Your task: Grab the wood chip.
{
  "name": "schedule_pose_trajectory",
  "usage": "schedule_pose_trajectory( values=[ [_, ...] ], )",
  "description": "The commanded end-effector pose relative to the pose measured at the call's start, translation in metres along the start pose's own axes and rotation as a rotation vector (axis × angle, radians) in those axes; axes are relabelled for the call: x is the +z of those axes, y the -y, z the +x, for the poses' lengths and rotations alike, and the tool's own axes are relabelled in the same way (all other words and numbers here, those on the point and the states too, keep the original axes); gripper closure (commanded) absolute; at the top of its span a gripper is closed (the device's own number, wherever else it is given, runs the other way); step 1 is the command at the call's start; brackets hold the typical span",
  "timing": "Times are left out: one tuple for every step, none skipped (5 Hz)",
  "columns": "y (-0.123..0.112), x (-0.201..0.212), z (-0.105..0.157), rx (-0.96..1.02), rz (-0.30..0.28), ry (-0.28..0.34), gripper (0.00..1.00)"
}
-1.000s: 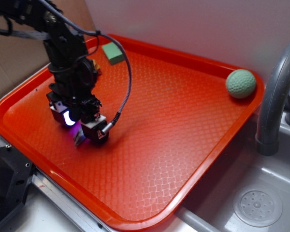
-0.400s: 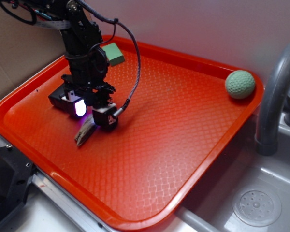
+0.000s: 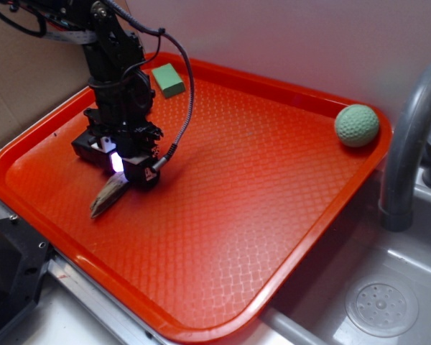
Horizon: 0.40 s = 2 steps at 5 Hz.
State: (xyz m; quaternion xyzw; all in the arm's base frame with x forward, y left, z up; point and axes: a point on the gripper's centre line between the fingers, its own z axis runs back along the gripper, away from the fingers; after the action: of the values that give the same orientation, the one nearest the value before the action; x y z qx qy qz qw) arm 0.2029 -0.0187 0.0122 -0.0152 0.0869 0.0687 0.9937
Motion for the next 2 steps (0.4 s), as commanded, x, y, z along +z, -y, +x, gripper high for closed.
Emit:
schedule_pose_trajectory(
  values=[
    [-0.0008,0.0003,0.0028,-0.008,-0.007,0.023,1.00],
    [0.0001,0.0013,0.0018,-0.014,-0.002,0.025,1.00]
  ],
)
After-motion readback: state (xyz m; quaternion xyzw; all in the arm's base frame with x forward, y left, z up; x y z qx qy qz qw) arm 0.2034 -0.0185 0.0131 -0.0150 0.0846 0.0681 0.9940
